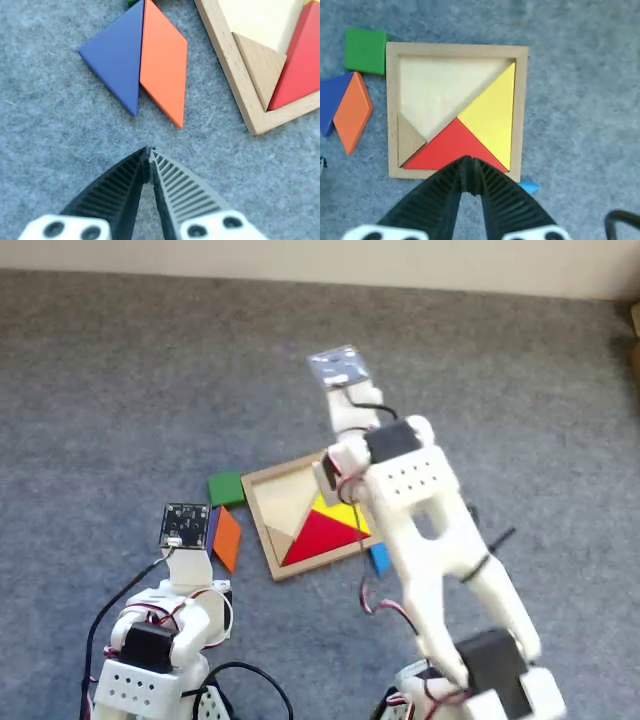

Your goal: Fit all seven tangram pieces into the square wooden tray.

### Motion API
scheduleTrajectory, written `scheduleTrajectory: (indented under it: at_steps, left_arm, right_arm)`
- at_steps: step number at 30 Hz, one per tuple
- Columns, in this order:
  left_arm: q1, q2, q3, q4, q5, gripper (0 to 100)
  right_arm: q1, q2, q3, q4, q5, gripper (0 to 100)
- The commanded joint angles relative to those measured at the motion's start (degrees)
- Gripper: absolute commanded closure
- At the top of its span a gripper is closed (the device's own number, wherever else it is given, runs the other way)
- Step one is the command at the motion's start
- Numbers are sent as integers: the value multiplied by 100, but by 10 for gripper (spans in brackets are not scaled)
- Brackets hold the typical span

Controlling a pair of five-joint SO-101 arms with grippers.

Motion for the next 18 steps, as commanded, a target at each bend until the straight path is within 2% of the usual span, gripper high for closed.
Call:
scheduleTrajectory:
  at_steps: [1, 7, 10, 14, 18]
  left_arm:
    - [-48, -242, 119, 26, -9, 993]
    - [-48, -242, 119, 26, -9, 993]
    - [-48, -242, 119, 26, -9, 993]
    - [-48, -242, 119, 26, -9, 993]
    - [-48, -242, 119, 26, -9, 993]
  right_arm:
    - [224, -866, 382, -84, 53, 993]
    - [734, -1385, 1385, -303, 35, 989]
    - [884, -1402, 1859, -462, -448, 971]
    - [866, -1402, 2510, -813, -730, 824]
    - [866, -1402, 3002, -1464, -1371, 671]
